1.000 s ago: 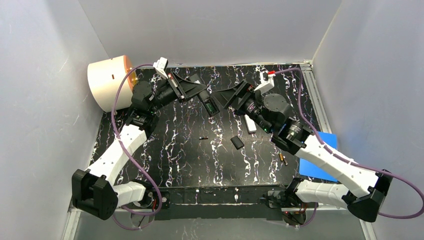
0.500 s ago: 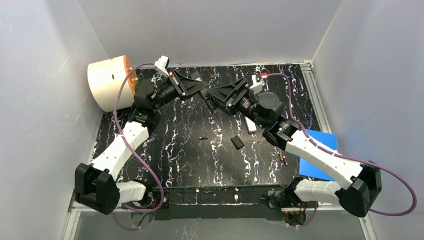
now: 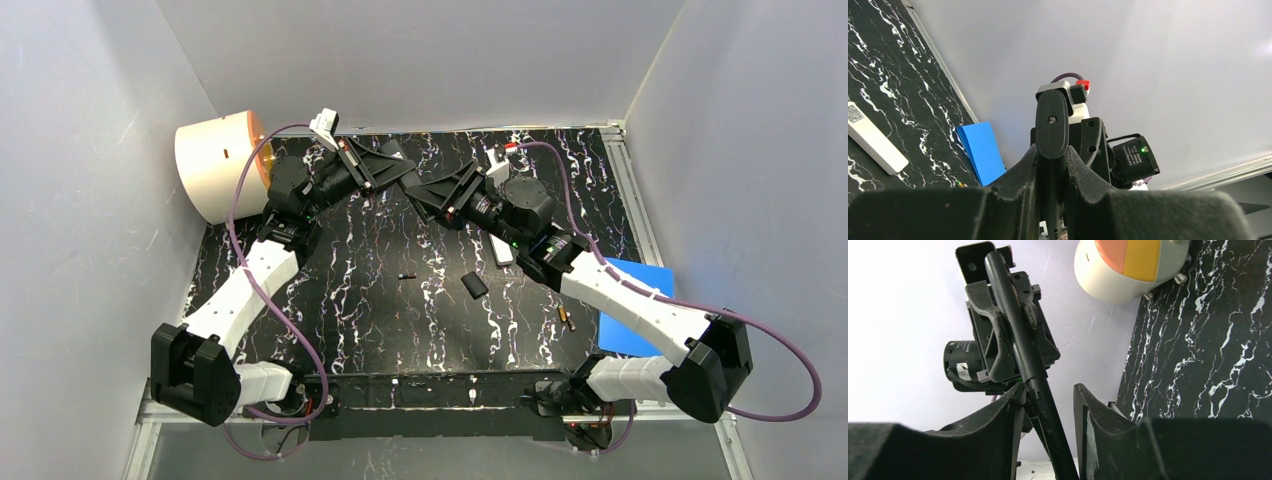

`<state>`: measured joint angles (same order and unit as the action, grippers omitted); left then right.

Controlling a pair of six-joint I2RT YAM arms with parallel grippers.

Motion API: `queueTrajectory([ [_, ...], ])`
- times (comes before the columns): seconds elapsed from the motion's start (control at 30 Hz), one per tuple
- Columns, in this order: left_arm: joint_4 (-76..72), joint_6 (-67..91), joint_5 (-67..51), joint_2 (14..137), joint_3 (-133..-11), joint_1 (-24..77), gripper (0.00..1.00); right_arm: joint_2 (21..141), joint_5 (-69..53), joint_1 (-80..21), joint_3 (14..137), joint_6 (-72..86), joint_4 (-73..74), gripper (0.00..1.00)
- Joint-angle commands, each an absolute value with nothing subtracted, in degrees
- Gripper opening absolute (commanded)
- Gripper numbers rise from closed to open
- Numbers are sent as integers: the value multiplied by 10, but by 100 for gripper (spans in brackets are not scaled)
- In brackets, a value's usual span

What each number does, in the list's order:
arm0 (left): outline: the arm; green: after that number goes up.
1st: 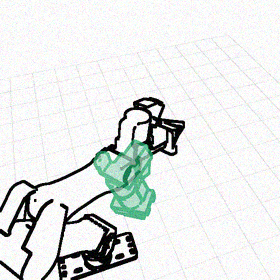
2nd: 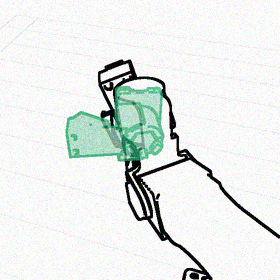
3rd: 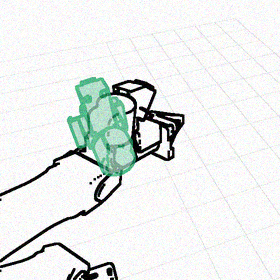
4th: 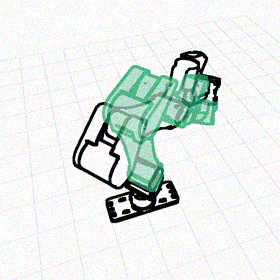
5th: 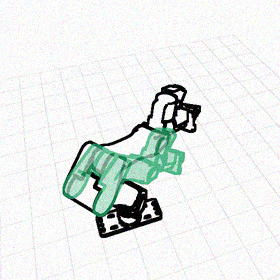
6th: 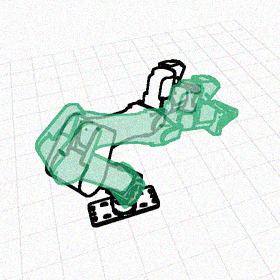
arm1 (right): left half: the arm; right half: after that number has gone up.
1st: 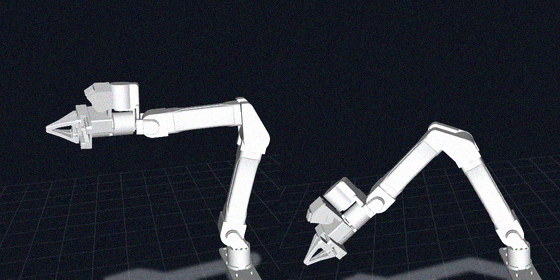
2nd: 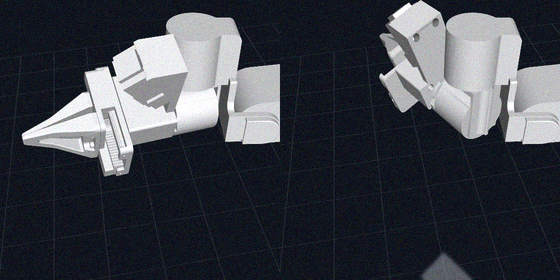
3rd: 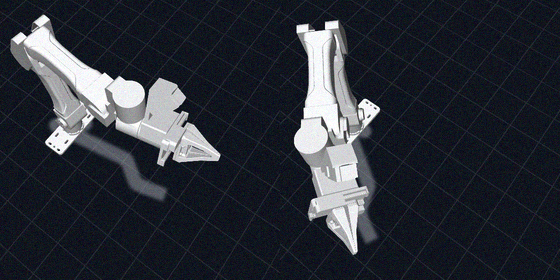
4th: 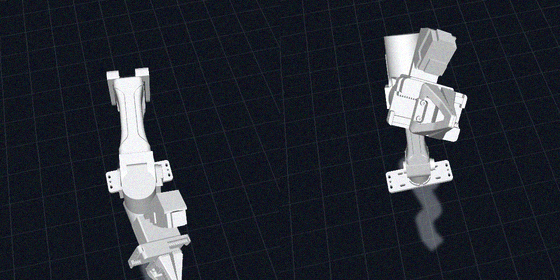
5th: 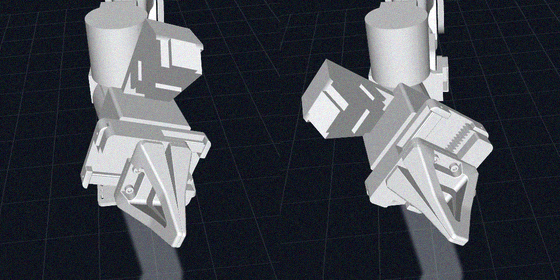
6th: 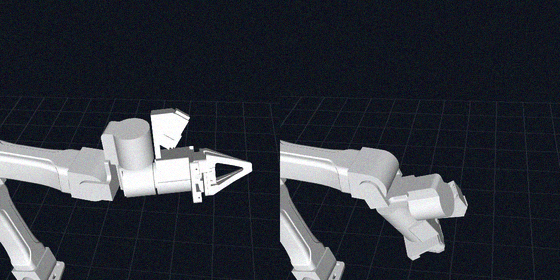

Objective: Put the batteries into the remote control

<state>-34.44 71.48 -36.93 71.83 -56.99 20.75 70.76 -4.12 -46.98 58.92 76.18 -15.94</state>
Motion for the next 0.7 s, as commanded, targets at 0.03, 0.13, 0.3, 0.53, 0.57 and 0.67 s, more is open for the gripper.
queueTrajectory([
  [0.03,-366,709,-375,716,-594,208,0,700,-55,-469,604,767,-180,41],
  [0.13,-366,718,-376,720,-601,209,0,700,-58,-469,599,762,-184,34],
  [0.3,-366,743,-376,726,-610,209,0,699,-57,-469,594,736,-185,24],
  [0.53,-366,766,-374,725,-601,209,0,684,-31,-466,583,717,-211,71],
  [0.57,-366,765,-374,723,-598,209,0,681,-28,-465,582,715,-218,77],
  [0.67,-366,767,-373,721,-592,208,0,673,-29,-461,573,709,-239,81],
])
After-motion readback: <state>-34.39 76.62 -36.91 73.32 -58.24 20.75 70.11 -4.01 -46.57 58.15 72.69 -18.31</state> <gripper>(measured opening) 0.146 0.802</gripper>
